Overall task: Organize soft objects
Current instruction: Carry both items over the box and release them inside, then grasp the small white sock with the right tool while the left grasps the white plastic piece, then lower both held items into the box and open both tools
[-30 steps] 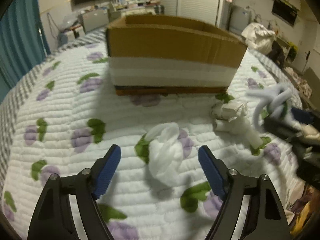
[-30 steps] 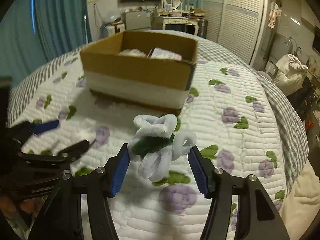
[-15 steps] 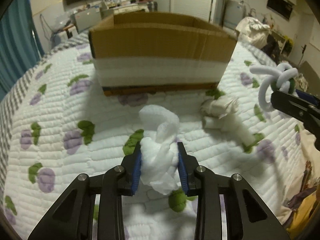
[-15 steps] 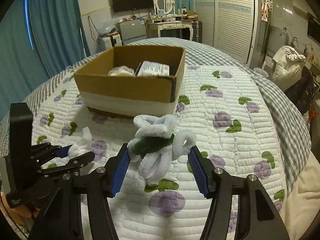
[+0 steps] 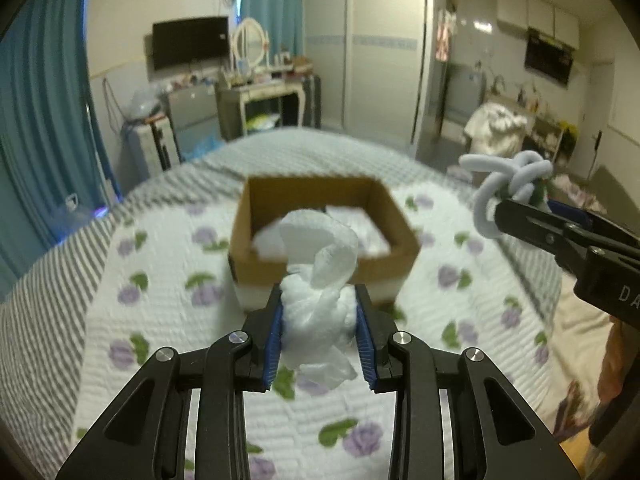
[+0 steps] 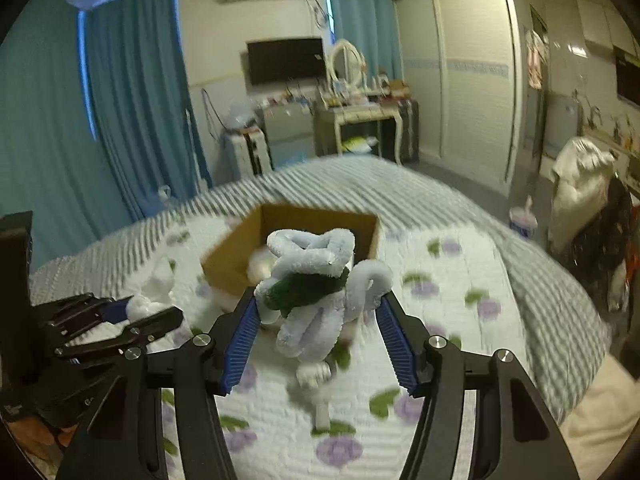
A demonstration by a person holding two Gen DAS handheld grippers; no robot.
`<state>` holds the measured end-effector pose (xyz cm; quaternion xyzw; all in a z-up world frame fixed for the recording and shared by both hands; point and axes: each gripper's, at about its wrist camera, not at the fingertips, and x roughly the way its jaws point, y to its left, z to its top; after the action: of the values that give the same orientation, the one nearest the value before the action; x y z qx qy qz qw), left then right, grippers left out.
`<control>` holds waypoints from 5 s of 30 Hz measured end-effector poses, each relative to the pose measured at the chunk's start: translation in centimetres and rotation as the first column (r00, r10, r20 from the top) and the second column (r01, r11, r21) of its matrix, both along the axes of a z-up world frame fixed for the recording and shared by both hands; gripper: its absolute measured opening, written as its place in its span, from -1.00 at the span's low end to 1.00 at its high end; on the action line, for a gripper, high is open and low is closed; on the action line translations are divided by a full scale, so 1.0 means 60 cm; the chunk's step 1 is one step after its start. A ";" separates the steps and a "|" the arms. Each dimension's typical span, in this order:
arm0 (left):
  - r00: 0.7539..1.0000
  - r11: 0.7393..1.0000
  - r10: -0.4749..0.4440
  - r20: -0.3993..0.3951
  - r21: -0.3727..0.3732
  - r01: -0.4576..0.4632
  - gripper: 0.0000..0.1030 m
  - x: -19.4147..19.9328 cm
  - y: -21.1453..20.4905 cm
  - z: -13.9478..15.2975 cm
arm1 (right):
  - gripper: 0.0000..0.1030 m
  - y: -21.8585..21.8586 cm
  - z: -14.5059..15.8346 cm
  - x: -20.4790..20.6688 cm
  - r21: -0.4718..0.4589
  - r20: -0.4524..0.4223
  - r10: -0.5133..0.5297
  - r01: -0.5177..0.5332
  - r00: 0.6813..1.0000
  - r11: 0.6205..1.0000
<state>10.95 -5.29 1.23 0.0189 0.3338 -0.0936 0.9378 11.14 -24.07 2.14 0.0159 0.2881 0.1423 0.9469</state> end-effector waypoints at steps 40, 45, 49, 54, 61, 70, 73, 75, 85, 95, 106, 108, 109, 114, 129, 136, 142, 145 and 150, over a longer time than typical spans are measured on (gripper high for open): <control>0.996 0.995 0.079 0.037 0.065 -0.081 0.85 0.266 -0.004 -0.068 | 0.59 0.026 -0.078 0.342 0.040 -0.068 0.025 -0.023 0.997 0.999; 0.989 0.993 0.105 0.103 0.033 -0.109 0.86 0.197 0.008 0.038 | 0.67 0.005 0.017 0.278 0.025 -0.003 0.018 -0.018 1.000 1.000; 0.976 0.992 0.122 0.180 0.012 -0.126 1.00 0.123 0.017 0.120 | 0.84 -0.015 0.111 0.197 0.016 0.059 0.010 -0.011 0.998 1.000; 0.964 0.989 0.145 0.221 -0.010 -0.146 1.00 0.040 0.028 0.186 | 1.00 -0.030 0.198 0.090 -0.028 0.103 0.002 0.001 0.995 1.000; 0.964 0.986 0.145 0.224 0.044 -0.159 1.00 -0.060 0.029 0.169 | 1.00 -0.032 0.188 -0.024 -0.067 0.095 0.026 -0.020 0.995 0.998; 0.983 0.983 0.171 0.064 0.052 -0.174 1.00 -0.068 0.024 -0.008 | 1.00 0.006 -0.023 -0.026 -0.141 -0.016 0.068 -0.070 0.998 0.988; 0.978 0.974 0.207 0.021 0.090 -0.208 1.00 -0.048 0.029 -0.081 | 1.00 0.014 -0.097 0.000 -0.177 -0.079 0.060 -0.073 0.995 0.981; 0.971 0.967 0.237 -0.022 0.100 -0.233 1.00 -0.030 0.036 -0.130 | 0.96 0.019 -0.151 0.019 -0.180 -0.131 0.074 -0.097 0.989 0.979; 0.958 0.964 0.261 -0.119 0.089 -0.252 1.00 0.014 0.061 -0.209 | 0.30 0.056 -0.312 0.105 -0.188 -0.321 0.095 -0.162 0.942 0.969; 0.967 0.973 0.222 -0.124 0.096 -0.211 1.00 0.004 0.017 -0.181 | -0.54 0.039 -0.255 0.108 -0.153 -0.259 0.176 -0.220 0.950 0.963; 0.957 0.974 0.225 -0.181 0.052 -0.219 0.99 0.005 -0.104 -0.196 | -0.54 -0.029 -0.207 0.076 -0.320 -0.222 0.274 -0.335 0.936 0.886; 0.950 0.971 0.239 -0.203 0.042 -0.236 0.98 0.013 -0.118 -0.214 | -0.54 -0.048 -0.215 0.075 -0.308 -0.225 0.279 -0.340 0.934 0.889; 0.945 0.968 0.250 -0.213 0.038 -0.248 0.98 0.018 -0.124 -0.224 | -0.54 -0.059 -0.220 0.079 -0.295 -0.219 0.280 -0.337 0.935 0.894; 0.923 0.960 0.276 -0.267 0.031 -0.278 0.84 0.040 -0.135 -0.268 | -0.54 -0.074 -0.256 0.106 -0.252 -0.248 0.273 -0.334 0.930 0.908; 0.915 0.971 0.209 -0.344 -0.037 -0.236 0.03 0.079 -0.153 -0.304 | -0.54 -0.125 -0.285 0.140 -0.171 -0.289 0.229 -0.285 0.929 0.943; 0.928 0.981 0.165 -0.333 -0.040 -0.189 -0.36 0.060 -0.148 -0.279 | -0.54 -0.101 -0.261 0.123 -0.177 -0.267 0.260 -0.312 0.928 0.933; 0.934 0.978 0.181 -0.307 -0.045 -0.204 -0.36 0.041 -0.128 -0.248 | -0.54 -0.097 -0.227 0.108 -0.183 -0.228 0.258 -0.302 0.939 0.936; 0.942 0.978 0.184 -0.282 -0.047 -0.206 -0.37 0.031 -0.117 -0.223 | -0.54 -0.096 -0.202 0.097 -0.186 -0.202 0.245 -0.282 0.948 0.941; 0.964 0.982 0.163 -0.208 -0.057 -0.178 -0.37 0.011 -0.103 -0.168 | -0.54 -0.084 -0.158 0.075 -0.187 -0.147 0.239 -0.264 0.960 0.946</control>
<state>11.62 -11.44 -8.83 -0.0547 0.4243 -0.0262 0.9035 15.61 -29.10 -7.31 -0.1098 0.3584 0.2305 0.8980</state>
